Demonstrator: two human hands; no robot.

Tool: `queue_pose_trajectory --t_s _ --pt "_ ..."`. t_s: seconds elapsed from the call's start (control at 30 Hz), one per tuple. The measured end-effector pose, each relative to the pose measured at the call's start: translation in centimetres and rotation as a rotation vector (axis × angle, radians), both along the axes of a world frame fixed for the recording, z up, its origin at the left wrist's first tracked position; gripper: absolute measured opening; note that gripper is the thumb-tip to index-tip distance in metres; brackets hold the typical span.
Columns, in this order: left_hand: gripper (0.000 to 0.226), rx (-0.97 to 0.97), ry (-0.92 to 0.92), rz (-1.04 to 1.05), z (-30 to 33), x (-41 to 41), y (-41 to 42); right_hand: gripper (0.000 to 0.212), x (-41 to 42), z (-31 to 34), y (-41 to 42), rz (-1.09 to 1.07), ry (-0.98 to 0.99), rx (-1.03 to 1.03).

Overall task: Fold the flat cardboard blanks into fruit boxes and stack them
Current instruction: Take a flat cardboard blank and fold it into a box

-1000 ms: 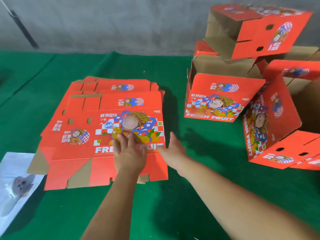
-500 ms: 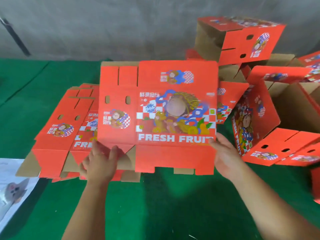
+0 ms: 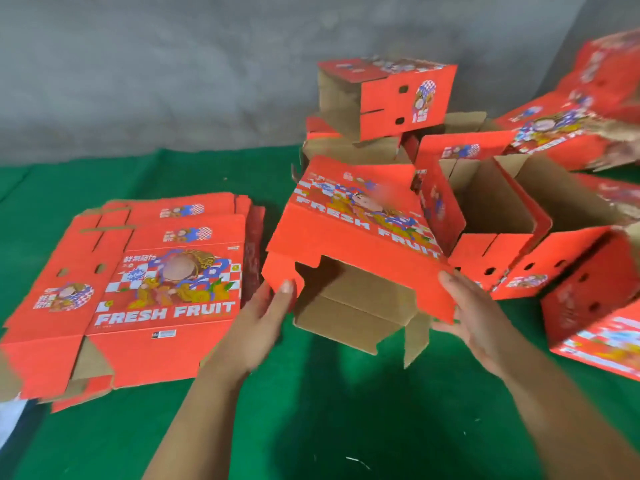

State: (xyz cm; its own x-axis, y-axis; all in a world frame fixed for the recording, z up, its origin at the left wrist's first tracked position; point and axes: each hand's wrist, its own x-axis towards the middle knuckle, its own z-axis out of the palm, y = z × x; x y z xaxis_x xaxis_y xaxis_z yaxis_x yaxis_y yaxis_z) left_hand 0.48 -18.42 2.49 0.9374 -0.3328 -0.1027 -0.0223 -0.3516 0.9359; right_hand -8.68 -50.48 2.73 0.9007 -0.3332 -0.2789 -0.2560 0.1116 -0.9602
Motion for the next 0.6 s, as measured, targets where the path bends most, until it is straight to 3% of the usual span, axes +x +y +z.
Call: queue_pose_trajectory --t_s 0.2,0.3,0.37,0.43,0.53,0.6 --pt "0.056 0.0 -0.015 0.071 -0.5 -1.1 -0.9 0.064 -1.6 1.4 1.4 0.084 -0.009 -0.062" --pt "0.048 -0.095 0.077 0.224 -0.2 -1.4 -1.5 0.094 -2.2 1.4 2.1 0.016 0.015 -0.131" --pt "0.053 -0.167 0.131 0.26 0.1 -1.3 -1.8 0.098 -2.3 1.1 2.7 0.052 0.005 -0.182" --pt "0.059 -0.252 0.152 0.28 0.1 -1.4 -2.3 0.088 -2.3 0.7 3.7 0.038 0.029 -0.26" --pt "0.051 -0.369 0.133 0.386 0.3 -1.8 -3.9 0.064 -1.8 0.5 4.8 -0.031 0.094 -0.539" --pt "0.058 -0.341 0.075 0.389 0.6 -2.4 -5.1 0.037 -2.0 1.0 5.0 0.002 0.114 -0.717"
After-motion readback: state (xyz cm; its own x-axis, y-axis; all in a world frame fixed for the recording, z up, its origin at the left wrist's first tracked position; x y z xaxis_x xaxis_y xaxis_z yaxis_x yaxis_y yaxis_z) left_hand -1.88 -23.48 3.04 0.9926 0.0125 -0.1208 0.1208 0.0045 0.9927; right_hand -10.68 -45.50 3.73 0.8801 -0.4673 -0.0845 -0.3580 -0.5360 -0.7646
